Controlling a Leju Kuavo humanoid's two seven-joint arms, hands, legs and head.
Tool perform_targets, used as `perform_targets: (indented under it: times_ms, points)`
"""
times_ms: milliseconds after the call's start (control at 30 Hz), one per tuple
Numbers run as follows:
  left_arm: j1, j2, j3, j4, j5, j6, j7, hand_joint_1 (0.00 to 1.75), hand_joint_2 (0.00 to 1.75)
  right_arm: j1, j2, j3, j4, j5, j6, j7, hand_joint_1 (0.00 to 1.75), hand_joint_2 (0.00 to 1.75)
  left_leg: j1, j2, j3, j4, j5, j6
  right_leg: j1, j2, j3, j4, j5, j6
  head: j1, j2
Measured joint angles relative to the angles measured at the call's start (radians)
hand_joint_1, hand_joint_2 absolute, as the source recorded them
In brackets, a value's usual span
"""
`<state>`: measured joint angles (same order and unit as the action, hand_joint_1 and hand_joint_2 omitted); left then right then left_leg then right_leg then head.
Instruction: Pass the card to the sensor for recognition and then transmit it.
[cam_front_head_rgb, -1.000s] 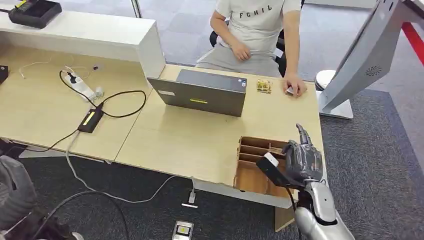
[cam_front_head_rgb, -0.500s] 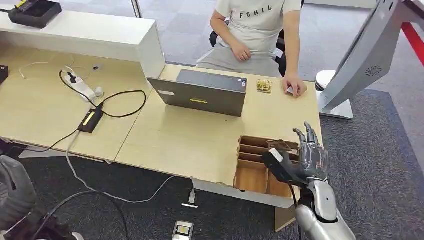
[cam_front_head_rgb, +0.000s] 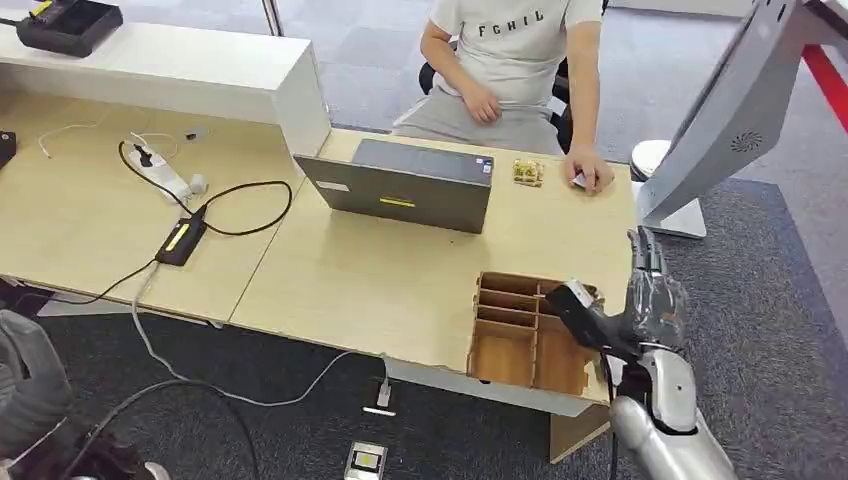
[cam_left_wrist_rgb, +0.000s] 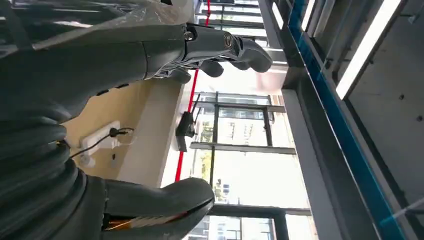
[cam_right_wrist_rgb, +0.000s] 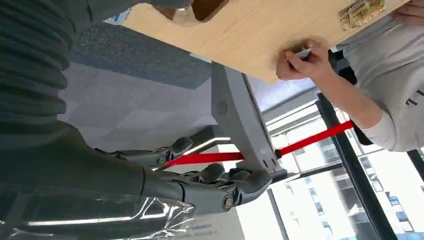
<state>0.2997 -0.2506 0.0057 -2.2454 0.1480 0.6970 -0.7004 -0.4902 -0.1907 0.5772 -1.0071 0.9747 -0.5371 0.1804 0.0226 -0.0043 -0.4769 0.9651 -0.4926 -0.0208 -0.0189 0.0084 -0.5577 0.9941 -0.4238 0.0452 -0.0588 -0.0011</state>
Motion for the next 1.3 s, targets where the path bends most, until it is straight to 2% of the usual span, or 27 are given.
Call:
perform_targets:
  times_ms: [233, 400, 600, 767, 833, 900, 1133, 1300]
  points:
    - [-0.004, 0.000, 0.000, 0.002, 0.003, 0.000, 0.000, 0.00, 1.75, 0.027, 0.014, 0.008, -0.028, -0.034, 0.091, -0.052, 0.00, 1.75, 0.000, 0.000, 0.000, 0.000, 0.000, 0.000, 0.000, 0.000, 0.000, 0.000, 0.000, 0.000, 0.000, 0.000]
    - [-0.003, 0.000, 0.000, 0.002, 0.006, 0.000, 0.000, 0.00, 1.75, 0.046, 0.023, 0.023, -0.053, -0.037, 0.143, -0.052, 0.00, 1.75, 0.000, 0.000, 0.000, 0.000, 0.000, 0.000, 0.000, 0.000, 0.000, 0.000, 0.000, 0.000, 0.000, 0.000]
    - [0.001, 0.000, 0.000, 0.002, 0.009, 0.000, 0.000, 0.00, 1.75, 0.047, 0.007, 0.027, -0.085, -0.030, 0.160, -0.001, 0.00, 1.75, 0.000, 0.000, 0.000, 0.000, 0.000, 0.000, 0.000, 0.000, 0.000, 0.000, 0.000, 0.000, 0.000, 0.000]
    - [0.003, 0.002, 0.000, 0.002, 0.021, 0.000, 0.000, 0.00, 1.75, 0.048, -0.019, 0.021, -0.114, -0.034, 0.162, 0.010, 0.00, 1.75, 0.000, 0.000, 0.000, 0.000, 0.000, 0.000, 0.000, 0.000, 0.000, 0.000, 0.000, 0.000, 0.000, 0.000]
    - [0.003, 0.003, 0.000, 0.002, 0.023, 0.000, 0.000, 0.00, 1.75, 0.049, -0.022, 0.021, -0.120, -0.036, 0.163, 0.011, 0.10, 1.75, 0.000, 0.000, 0.000, 0.000, 0.000, 0.000, 0.000, 0.000, 0.000, 0.000, 0.000, 0.000, 0.000, 0.000]
    - [0.002, 0.004, 0.000, 0.003, 0.025, 0.000, 0.000, 0.00, 1.75, 0.055, -0.029, 0.021, -0.131, -0.038, 0.164, 0.012, 0.12, 1.75, 0.000, 0.000, 0.000, 0.000, 0.000, 0.000, 0.000, 0.000, -0.001, 0.000, 0.000, 0.000, 0.000, 0.000]
    - [-0.004, 0.008, 0.000, 0.009, 0.032, 0.000, 0.000, 0.00, 1.75, 0.078, -0.033, 0.026, -0.167, -0.065, 0.185, -0.001, 0.00, 1.75, 0.000, 0.000, -0.001, 0.000, 0.000, 0.000, 0.000, 0.000, 0.000, 0.000, 0.000, 0.000, 0.000, 0.000]
    - [-0.005, 0.009, 0.000, 0.010, 0.034, 0.000, 0.000, 0.00, 1.75, 0.090, -0.024, 0.036, -0.174, -0.087, 0.214, -0.024, 0.00, 1.75, 0.000, 0.000, -0.001, 0.000, 0.000, 0.000, 0.000, 0.000, 0.000, 0.000, 0.000, 0.000, 0.000, 0.000]
